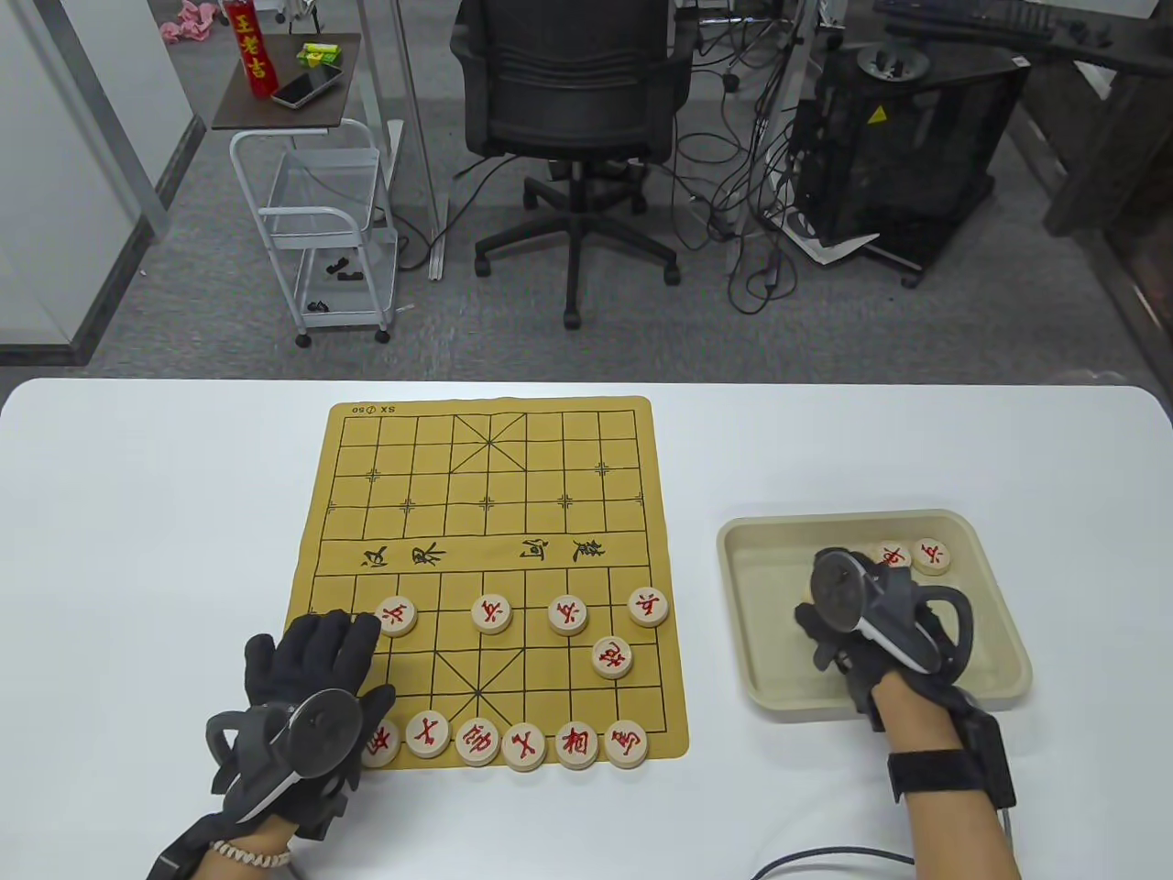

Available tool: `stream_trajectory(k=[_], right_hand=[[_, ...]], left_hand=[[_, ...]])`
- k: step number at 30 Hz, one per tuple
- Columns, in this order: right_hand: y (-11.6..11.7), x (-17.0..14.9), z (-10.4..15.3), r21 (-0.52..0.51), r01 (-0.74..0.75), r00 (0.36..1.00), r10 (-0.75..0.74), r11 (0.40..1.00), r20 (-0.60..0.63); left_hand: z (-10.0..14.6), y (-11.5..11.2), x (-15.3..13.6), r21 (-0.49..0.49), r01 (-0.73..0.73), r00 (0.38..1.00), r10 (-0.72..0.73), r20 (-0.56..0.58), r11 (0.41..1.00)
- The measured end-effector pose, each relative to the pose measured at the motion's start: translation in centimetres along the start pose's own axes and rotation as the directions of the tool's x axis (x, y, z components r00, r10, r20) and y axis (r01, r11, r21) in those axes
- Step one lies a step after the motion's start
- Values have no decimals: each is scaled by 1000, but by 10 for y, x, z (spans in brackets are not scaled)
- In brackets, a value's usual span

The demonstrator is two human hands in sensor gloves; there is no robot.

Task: Set up Chinese chess pieces

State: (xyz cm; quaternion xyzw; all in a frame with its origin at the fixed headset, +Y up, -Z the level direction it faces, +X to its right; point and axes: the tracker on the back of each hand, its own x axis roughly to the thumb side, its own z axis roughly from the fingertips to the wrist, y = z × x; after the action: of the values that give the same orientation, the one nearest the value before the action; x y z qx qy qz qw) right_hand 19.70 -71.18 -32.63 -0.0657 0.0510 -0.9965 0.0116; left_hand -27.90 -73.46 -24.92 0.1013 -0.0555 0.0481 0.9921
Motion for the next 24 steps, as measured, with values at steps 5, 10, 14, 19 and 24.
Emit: stream_trajectory(k=[5,10,14,19,24], right_hand=[[11,78,41,42,-13,970,2,999,243],[33,108,56,107,-66,946,28,992,322],[56,116,60,175,-96,939,31,980,344],[45,104,59,231,-57,932,-31,971,362],[1,57,33,37,63,989,-67,997,131]], left_hand=[[1,0,0,-8,-1,1000,1,5,1000],[1,-1,1,-17,4,1000,-3,14,1000],[1,-1,1,-20,4,1000,-4,18,1000],[1,-2,1,-25,-2,1000,2,22,1000],[1,-2,1,-25,-4,1000,5,19,1000]])
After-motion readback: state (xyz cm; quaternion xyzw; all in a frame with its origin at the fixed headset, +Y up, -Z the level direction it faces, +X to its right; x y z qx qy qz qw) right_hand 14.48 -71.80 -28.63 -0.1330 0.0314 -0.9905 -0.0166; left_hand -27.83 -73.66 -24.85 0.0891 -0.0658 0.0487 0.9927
